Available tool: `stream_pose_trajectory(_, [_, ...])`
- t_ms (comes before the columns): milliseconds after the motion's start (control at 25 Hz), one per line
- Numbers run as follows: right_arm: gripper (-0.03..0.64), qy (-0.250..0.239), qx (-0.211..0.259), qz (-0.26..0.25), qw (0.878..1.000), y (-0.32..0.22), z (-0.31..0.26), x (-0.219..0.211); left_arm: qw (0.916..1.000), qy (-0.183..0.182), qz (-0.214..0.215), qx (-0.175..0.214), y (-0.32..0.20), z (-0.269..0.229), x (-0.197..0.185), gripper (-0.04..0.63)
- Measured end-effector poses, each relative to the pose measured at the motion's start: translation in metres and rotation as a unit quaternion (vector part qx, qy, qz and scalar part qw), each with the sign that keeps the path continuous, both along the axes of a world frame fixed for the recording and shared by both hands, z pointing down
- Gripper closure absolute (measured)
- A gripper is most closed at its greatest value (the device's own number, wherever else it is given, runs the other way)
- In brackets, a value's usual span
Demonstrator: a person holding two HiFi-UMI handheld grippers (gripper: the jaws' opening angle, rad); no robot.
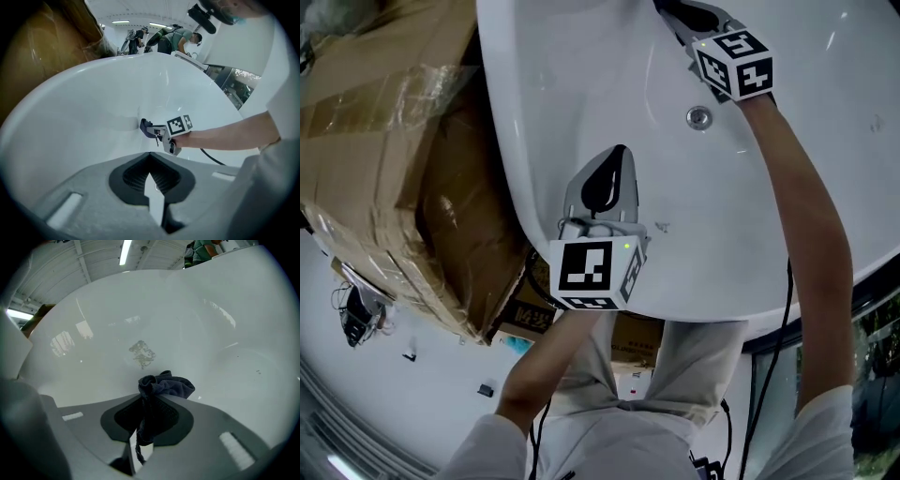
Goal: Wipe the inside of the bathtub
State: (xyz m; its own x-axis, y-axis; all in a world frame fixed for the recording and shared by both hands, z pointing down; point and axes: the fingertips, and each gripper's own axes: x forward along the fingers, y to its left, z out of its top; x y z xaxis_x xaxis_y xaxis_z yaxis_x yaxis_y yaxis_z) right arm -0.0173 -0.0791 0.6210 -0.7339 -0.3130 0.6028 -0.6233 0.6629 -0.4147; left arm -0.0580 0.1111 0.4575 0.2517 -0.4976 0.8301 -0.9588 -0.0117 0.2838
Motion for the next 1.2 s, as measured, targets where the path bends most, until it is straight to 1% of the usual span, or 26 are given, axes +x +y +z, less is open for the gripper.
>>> stream_pose_trajectory(200, [0.566, 0.027, 0.000, -0.040, 0.999, -0.003, 0.026, -0.018, 1.0000, -0.001, 0.002, -0.007, -0.002, 0.009, -0.006, 0.595])
stream_pose_trajectory(360, [0.566, 0.037, -0.005, -0.074, 0.997, 0.010, 0.041, -0.037, 0.9999, -0.002, -0.002, -0.011, 0.001, 0.012, -0.013, 0.595])
stream_pose_trajectory(560, [0.566, 0.044, -0.019, -0.093, 0.994, 0.031, 0.051, -0.041, 0.9999, 0.004, -0.004, -0.016, 0.004, 0.014, -0.014, 0.595])
stream_pose_trajectory(760, [0.566, 0.060, -0.031, -0.156, 0.985, 0.072, 0.059, -0.044, 0.9999, 0.006, -0.008, -0.013, 0.004, 0.013, -0.014, 0.595])
stream_pose_trajectory(920, [0.566, 0.057, -0.046, -0.184, 0.980, 0.106, 0.064, -0.050, 0.9998, 0.008, -0.008, -0.015, 0.009, 0.013, -0.012, 0.595])
stream_pose_trajectory(1120, [0.566, 0.056, -0.068, -0.204, 0.975, 0.141, 0.070, -0.053, 0.9998, 0.008, -0.008, -0.014, 0.014, 0.013, -0.011, 0.595])
stream_pose_trajectory(1200, [0.566, 0.059, -0.077, -0.222, 0.970, 0.160, 0.073, -0.055, 0.9998, 0.008, -0.007, -0.014, 0.015, 0.013, -0.011, 0.595])
